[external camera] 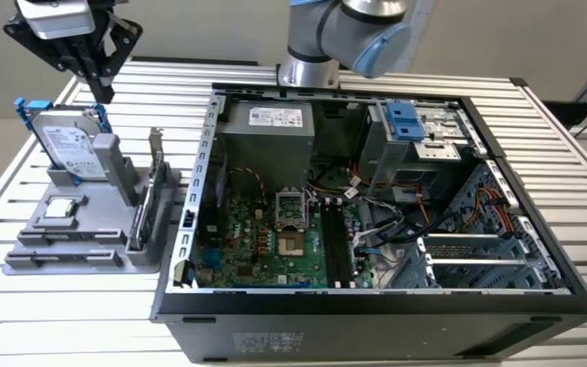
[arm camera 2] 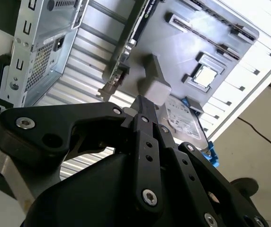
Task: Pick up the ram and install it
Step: 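Reach for the ram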
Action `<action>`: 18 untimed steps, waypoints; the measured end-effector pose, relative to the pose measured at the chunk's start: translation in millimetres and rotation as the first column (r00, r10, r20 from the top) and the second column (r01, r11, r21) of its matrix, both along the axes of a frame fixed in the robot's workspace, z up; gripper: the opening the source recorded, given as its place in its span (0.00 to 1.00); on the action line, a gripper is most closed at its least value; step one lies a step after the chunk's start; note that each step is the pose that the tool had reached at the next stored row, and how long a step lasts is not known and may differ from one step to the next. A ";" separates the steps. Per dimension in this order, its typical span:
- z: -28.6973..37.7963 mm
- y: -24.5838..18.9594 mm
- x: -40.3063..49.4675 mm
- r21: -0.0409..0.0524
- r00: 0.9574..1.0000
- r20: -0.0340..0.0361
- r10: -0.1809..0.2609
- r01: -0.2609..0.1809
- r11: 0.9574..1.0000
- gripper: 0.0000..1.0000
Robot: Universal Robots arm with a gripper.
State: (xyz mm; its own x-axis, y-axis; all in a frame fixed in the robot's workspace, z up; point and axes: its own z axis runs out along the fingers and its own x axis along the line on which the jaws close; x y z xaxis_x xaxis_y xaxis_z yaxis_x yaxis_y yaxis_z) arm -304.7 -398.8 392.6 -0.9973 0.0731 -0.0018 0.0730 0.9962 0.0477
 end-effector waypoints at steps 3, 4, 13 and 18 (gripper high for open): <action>0.0 0.0 -5.1 0.000 1.000 0.000 0.000 0.000 1.000 0.00; 0.0 0.0 -6.7 0.000 1.000 0.000 0.000 0.000 1.000 0.00; 0.0 0.0 -22.6 0.000 1.000 0.000 0.000 0.000 1.000 0.00; 0.0 0.0 -31.5 0.000 1.000 0.000 0.000 0.000 1.000 0.00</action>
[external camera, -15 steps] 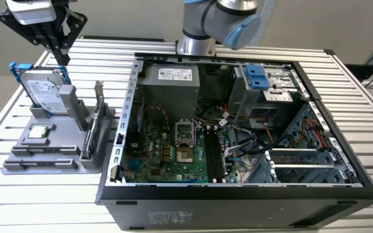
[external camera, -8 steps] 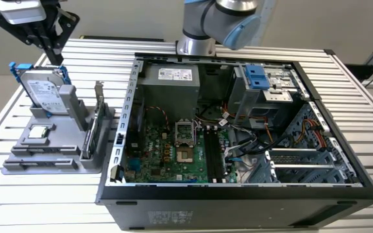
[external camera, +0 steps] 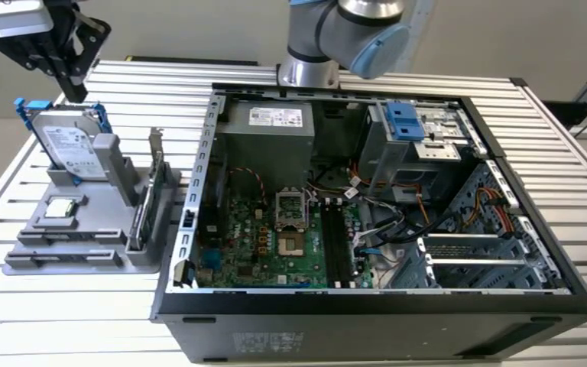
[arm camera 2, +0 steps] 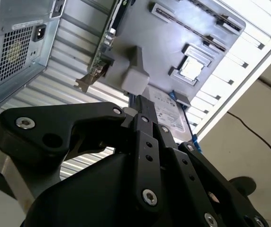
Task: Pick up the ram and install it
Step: 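Reach for the ram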
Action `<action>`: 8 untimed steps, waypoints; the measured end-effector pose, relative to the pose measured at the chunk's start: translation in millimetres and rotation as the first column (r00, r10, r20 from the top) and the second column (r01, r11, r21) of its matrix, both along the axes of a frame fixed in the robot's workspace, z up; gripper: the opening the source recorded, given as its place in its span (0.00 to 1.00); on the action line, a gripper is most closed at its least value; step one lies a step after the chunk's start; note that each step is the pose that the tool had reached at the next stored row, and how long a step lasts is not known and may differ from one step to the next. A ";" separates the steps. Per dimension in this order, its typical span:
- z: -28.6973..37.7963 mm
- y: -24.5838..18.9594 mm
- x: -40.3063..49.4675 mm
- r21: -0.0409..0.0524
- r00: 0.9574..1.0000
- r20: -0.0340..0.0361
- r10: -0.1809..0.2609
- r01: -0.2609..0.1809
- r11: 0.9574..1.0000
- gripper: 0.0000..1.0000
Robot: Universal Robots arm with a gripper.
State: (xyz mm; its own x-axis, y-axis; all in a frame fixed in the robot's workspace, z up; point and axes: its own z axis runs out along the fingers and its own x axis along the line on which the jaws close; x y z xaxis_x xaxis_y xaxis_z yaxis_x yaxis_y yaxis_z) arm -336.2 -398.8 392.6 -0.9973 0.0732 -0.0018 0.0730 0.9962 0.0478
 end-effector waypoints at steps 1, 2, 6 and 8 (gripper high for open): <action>0.0 0.0 -1.7 0.000 1.000 0.000 0.000 0.000 1.000 0.00; 0.0 0.0 -3.6 0.000 1.000 0.000 0.000 0.000 1.000 0.00; 0.0 0.0 -10.2 0.000 1.000 0.000 0.000 0.000 1.000 0.00; 0.0 0.0 -13.2 0.000 1.000 0.000 0.000 0.000 1.000 0.00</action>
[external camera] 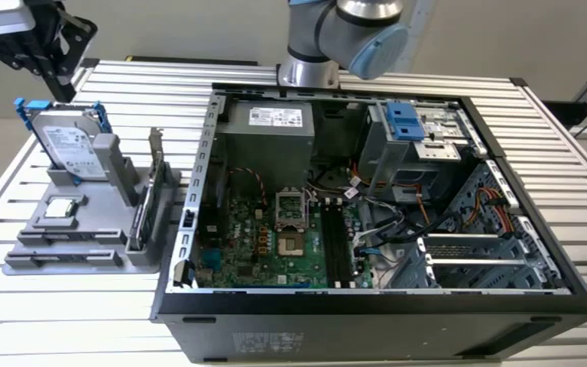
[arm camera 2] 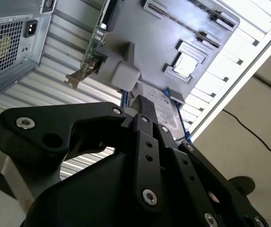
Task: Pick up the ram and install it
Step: 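Reach for the ram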
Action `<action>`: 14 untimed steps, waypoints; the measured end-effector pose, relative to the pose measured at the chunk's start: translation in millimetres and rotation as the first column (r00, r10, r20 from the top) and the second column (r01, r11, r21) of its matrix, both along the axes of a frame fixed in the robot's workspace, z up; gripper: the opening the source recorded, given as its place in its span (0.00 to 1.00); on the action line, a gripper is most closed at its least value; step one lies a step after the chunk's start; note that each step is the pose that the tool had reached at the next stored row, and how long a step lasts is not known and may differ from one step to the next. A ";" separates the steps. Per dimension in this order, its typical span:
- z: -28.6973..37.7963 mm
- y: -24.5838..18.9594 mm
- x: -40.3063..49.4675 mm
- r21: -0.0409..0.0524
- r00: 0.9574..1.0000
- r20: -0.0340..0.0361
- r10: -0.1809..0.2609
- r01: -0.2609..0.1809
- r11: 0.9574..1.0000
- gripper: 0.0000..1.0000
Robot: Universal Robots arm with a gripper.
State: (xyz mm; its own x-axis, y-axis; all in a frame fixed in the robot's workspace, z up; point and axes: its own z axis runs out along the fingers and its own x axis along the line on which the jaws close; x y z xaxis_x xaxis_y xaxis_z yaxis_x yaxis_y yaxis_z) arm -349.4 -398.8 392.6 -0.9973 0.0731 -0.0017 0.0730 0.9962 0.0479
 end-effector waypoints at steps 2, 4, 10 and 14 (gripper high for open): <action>0.0 0.0 -2.8 0.000 1.000 0.000 0.000 0.000 1.000 0.00; 0.0 0.0 -5.6 0.000 1.000 0.000 0.000 0.000 1.000 0.00; 0.0 0.0 -12.9 0.000 1.000 0.000 0.000 0.000 1.000 0.00; 0.0 0.0 -17.8 0.000 1.000 0.000 0.000 0.000 1.000 0.00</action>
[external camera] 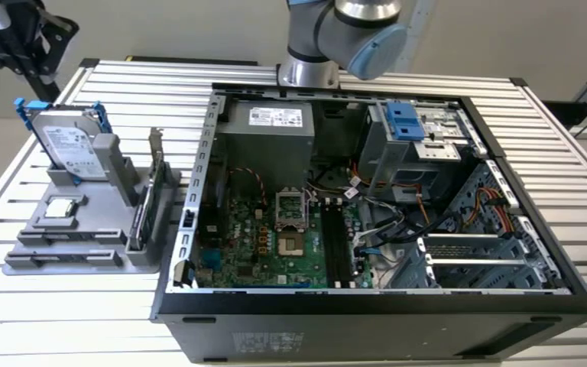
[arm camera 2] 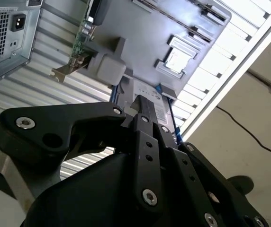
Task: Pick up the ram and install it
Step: 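Reach for the ram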
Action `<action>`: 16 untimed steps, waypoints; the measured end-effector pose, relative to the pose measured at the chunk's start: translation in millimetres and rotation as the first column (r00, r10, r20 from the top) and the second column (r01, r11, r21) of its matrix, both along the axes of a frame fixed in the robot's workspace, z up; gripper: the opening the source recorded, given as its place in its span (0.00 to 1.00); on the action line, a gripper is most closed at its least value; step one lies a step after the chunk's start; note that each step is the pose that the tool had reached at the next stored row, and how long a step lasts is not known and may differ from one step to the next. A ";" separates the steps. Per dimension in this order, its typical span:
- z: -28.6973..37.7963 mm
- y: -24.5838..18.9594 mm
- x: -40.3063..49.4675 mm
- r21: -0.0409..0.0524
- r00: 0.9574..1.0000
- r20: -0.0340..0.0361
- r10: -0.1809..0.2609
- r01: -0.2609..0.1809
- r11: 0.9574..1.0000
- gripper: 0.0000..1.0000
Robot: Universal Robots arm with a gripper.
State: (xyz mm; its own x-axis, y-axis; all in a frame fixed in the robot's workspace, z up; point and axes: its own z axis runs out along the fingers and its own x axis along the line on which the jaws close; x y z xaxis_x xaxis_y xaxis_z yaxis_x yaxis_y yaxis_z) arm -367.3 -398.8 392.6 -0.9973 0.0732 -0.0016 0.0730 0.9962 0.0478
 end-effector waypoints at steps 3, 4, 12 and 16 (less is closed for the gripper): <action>0.0 0.0 -3.8 0.000 1.000 0.000 0.000 0.000 1.000 0.00; 0.0 0.0 -5.1 0.000 1.000 0.000 0.000 0.000 1.000 0.00; 0.0 0.0 -15.1 0.000 1.000 0.000 0.000 0.000 1.000 0.00; -0.1 0.0 -16.3 0.000 1.000 0.000 0.000 0.000 1.000 0.00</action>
State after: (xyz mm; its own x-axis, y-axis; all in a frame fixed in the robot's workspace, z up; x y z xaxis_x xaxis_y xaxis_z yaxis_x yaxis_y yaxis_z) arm -383.5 -398.8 392.6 -0.9973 0.0730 -0.0016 0.0729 0.9962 0.0479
